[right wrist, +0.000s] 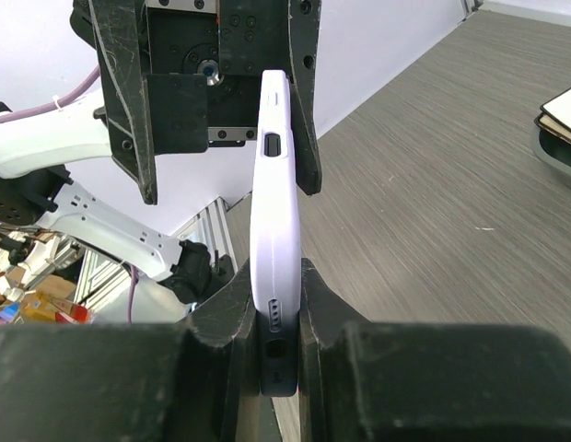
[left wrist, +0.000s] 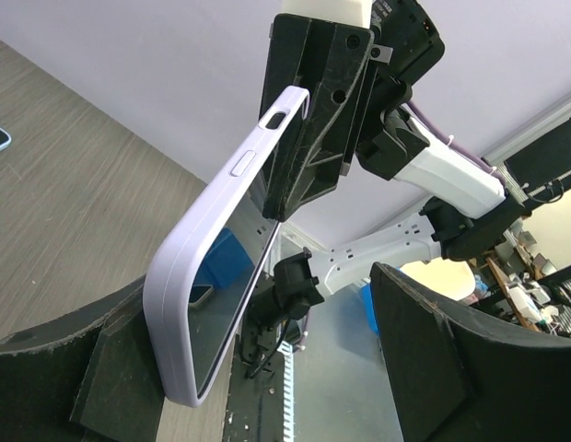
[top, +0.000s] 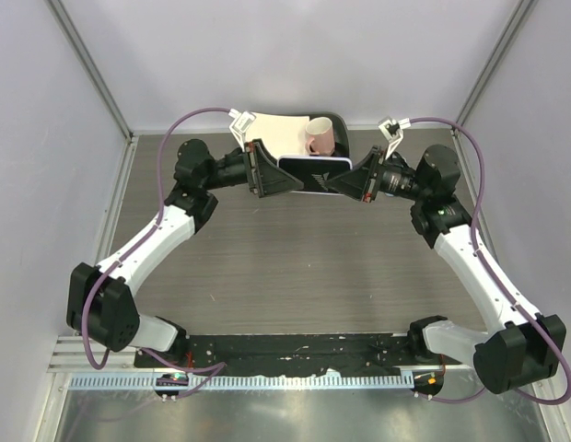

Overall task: Take the phone out of the phone case
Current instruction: Pick up the phone at the center of the board.

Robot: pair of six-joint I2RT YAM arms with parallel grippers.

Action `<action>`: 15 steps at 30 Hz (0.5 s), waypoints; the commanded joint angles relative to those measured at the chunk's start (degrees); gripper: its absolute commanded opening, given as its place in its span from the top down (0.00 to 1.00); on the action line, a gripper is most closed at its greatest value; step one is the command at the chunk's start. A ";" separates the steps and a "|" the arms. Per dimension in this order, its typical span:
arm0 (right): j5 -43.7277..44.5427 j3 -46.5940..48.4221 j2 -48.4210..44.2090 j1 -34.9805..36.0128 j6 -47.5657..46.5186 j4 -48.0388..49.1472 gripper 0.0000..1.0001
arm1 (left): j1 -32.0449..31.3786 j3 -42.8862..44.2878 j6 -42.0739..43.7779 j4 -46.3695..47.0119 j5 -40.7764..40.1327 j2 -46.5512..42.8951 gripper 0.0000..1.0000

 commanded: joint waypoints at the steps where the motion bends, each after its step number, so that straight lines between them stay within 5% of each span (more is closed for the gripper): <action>1: 1.26 1.04 0.13 0.33 0.43 5.71 0.99 | -0.87 1.05 0.37 1.40 0.64 -0.16 0.18; 15: 1.96 1.40 1.10 0.42 -0.19 4.66 0.99 | -1.58 1.40 2.92 -1.41 0.73 0.11 0.27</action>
